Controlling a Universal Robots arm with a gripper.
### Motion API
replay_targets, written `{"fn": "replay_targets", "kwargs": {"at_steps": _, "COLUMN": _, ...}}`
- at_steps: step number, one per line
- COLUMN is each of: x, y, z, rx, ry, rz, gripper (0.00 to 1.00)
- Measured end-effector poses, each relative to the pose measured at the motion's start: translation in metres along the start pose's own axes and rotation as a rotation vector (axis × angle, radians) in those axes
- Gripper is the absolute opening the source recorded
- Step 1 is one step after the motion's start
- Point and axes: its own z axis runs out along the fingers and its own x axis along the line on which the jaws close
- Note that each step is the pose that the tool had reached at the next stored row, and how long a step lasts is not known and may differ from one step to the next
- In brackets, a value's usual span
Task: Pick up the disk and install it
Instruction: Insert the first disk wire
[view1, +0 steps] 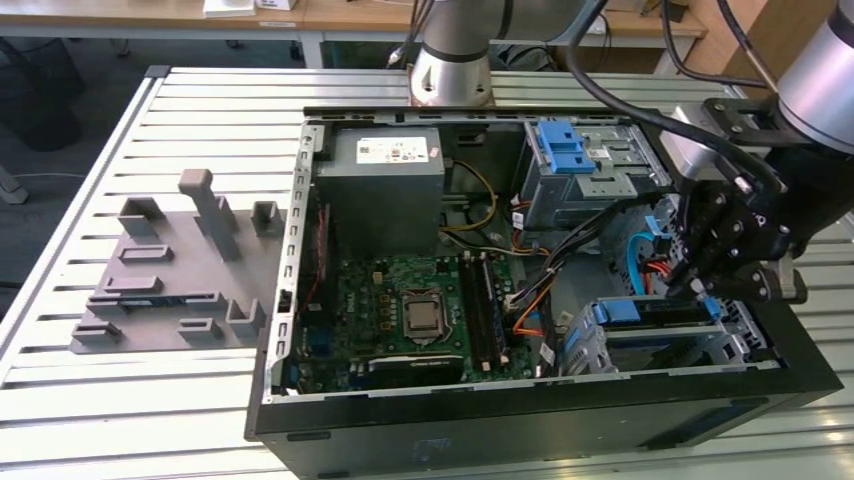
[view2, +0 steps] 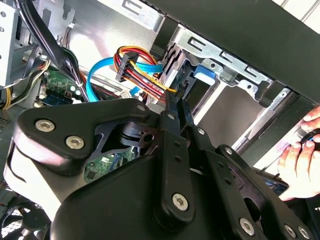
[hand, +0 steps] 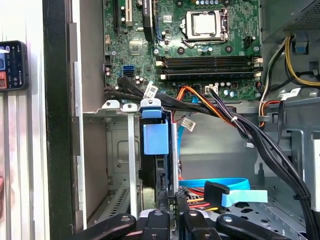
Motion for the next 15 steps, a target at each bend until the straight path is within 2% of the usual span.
{"fn": "replay_targets", "kwargs": {"at_steps": 15, "x": 0.0036, "y": -0.0002, "z": 0.0013, "rx": 0.0, "ry": 0.0, "rz": 0.0, "gripper": 0.17}}
